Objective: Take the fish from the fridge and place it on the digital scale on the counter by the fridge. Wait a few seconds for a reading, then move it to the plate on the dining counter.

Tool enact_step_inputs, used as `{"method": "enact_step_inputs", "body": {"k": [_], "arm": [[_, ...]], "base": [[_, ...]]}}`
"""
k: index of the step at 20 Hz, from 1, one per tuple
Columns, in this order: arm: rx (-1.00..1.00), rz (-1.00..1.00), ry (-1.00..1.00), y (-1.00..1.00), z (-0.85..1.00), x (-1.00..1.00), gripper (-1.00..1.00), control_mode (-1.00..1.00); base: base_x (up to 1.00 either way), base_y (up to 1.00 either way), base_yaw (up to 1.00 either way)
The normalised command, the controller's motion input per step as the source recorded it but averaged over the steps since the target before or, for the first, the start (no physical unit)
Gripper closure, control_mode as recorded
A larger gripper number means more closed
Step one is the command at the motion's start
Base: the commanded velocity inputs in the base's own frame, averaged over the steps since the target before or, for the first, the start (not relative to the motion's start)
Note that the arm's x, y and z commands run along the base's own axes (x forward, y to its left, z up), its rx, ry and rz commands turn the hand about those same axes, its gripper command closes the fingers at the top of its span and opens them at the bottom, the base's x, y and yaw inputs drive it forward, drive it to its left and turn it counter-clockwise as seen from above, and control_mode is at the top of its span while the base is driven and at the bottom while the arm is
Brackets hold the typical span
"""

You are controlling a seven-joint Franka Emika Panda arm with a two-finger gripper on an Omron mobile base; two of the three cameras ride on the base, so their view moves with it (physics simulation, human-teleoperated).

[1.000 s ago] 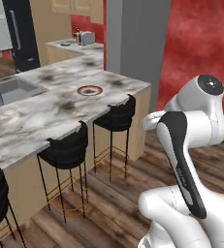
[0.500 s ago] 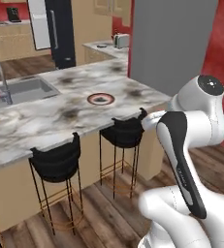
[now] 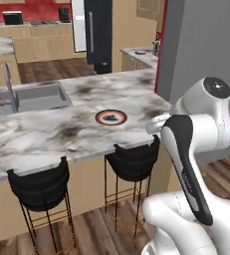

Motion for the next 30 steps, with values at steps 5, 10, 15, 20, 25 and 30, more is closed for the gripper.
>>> {"method": "enact_step_inputs", "body": {"k": [5, 10, 15, 20, 25, 30], "arm": [[0.00, 0.00, 0.00, 0.00, 0.00, 0.00, 1.00, 1.00], [0.00, 0.00, 0.00, 0.00, 0.00, 0.00, 1.00, 1.00], [0.02, 0.07, 0.22, 0.00, -0.16, 0.80, 1.00, -1.00], [0.02, 0.09, 0.29, 0.02, -0.41, 1.00, 1.00, -1.00], [0.00, 0.08, 0.29, 0.41, -0.87, 1.00, 1.00, -1.00], [-0.02, 0.06, 0.15, 0.60, -0.91, 1.00, 1.00, -1.00]], "base": [[1.00, -0.56, 0.27], [1.00, -0.16, 0.12], [0.20, 0.00, 0.02], [0.00, 0.00, 0.00], [0.00, 0.00, 0.00], [0.00, 0.00, 0.00]]}}
